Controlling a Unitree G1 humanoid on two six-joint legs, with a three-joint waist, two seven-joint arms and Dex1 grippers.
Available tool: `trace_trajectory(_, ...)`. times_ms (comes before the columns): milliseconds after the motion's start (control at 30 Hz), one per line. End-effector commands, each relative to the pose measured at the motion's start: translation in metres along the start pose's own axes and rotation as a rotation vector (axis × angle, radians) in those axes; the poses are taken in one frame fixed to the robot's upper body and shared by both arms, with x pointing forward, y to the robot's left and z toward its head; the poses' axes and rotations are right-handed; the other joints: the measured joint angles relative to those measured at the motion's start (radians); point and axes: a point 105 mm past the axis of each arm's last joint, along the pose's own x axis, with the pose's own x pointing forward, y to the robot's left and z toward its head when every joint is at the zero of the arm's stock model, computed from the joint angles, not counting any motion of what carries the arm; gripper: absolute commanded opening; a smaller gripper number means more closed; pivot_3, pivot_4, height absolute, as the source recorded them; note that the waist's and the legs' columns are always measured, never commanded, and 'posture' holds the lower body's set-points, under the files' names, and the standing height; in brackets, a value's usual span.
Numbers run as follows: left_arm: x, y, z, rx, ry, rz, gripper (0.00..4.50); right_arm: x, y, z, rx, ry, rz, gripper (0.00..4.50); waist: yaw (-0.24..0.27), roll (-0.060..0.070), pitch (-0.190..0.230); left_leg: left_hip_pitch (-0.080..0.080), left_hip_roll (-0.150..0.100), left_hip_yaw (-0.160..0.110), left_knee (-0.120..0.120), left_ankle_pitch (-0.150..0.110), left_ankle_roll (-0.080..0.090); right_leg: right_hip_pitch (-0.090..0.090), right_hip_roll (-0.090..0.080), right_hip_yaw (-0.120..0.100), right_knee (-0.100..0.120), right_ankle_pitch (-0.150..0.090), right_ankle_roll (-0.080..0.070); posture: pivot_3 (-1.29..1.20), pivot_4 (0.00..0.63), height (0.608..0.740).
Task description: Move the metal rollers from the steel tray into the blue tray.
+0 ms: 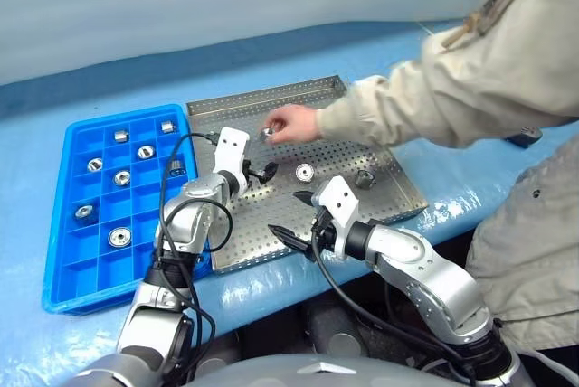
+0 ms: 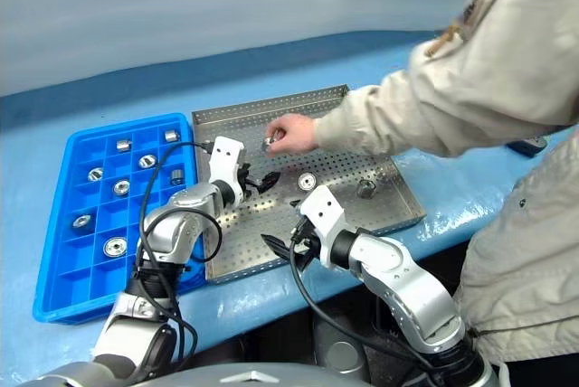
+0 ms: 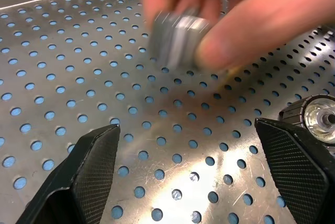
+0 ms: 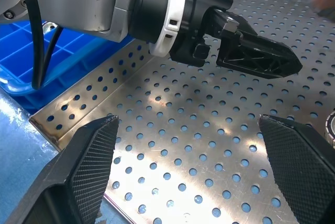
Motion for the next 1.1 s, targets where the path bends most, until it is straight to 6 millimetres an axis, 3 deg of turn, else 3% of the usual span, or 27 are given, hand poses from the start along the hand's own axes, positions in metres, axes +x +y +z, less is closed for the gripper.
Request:
trace_trajectory(33, -0.002, -0.003, 0.008, 0.026, -0.037, -0.002, 4.49, -0.002, 0.003, 0.012, -0.031, -0.045, 0.013, 4.5, -0.001, 0.0, 0.0, 0.0, 0.0, 0.0, 0.0, 0.0, 0.0, 0.0, 0.0, 0.0, 0.0, 0.0, 0.0, -0.2, 0.15, 0.74)
trace_trajectory(767, -0.009, 0.003, 0.014, 0.055, -0.07, -0.005, 4.49, -0.001, 0.004, 0.011, -0.035, -0.035, 0.019, 4.5, -0.002, 0.0, 0.0, 0.0, 0.0, 0.0, -0.001, 0.0, 0.0, 0.0, 0.0, 0.0, 0.0, 0.0, 0.0, -0.19, 0.15, 0.74)
trace_trajectory(1100, -0.03, -0.032, 0.038, 0.213, -0.206, -0.327, 4.49, -0.001, 0.006, 0.01, -0.037, -0.025, 0.032, 4.5, -0.002, 0.0, 0.0, 0.0, 0.0, 0.0, -0.001, 0.0, 0.0, -0.002, 0.0, 0.0, 0.0, 0.0, 0.0, -0.19, 0.15, 0.74)
